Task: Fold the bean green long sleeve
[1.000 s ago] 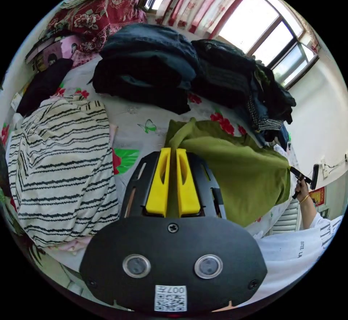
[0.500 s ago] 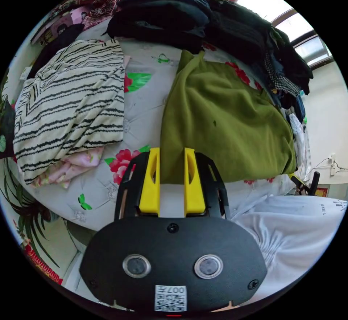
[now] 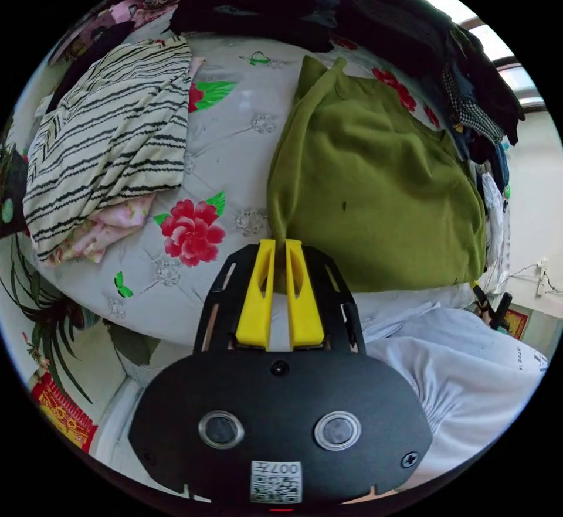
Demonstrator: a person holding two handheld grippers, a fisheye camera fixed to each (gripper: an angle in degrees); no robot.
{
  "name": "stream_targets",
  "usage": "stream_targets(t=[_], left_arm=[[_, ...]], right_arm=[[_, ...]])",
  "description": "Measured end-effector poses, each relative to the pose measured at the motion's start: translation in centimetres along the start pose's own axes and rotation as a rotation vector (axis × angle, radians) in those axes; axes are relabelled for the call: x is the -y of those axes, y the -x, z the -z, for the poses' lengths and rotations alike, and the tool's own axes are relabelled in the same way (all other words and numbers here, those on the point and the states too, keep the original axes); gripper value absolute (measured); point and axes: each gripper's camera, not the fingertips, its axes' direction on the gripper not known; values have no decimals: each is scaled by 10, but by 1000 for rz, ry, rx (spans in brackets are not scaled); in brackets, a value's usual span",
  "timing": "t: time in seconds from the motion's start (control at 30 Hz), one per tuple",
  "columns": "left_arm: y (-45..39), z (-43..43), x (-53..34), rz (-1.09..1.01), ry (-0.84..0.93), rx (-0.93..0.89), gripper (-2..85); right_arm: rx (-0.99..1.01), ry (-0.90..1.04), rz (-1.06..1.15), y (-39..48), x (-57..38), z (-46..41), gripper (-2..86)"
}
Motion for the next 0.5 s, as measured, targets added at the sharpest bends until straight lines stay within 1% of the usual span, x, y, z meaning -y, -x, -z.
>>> stream_targets(t=[0.03,0.13,0.2,0.3,0.4,0.5], left_arm=[[2,1,0,20,0,-10,41],[11,13,-6,60,-18,-17,52],[24,28,-16,116,-81,-41,55],[38,38,-33,187,-160,-107,63],[47,41,-51,219,-226,-171,66],[56,36,-64,224,-246,-194,67]], right_arm=[[32,-20,-40,-7,-3,1,30],[132,-175,-166,-31,-22,17,61],[260,-276,-268,-49,-39,24,82],[358,-315,-385,-63,-57,17,106],[382,-282,-449,-64,-64,1,119],[394,-279,-461,-57,-61,-14,123]])
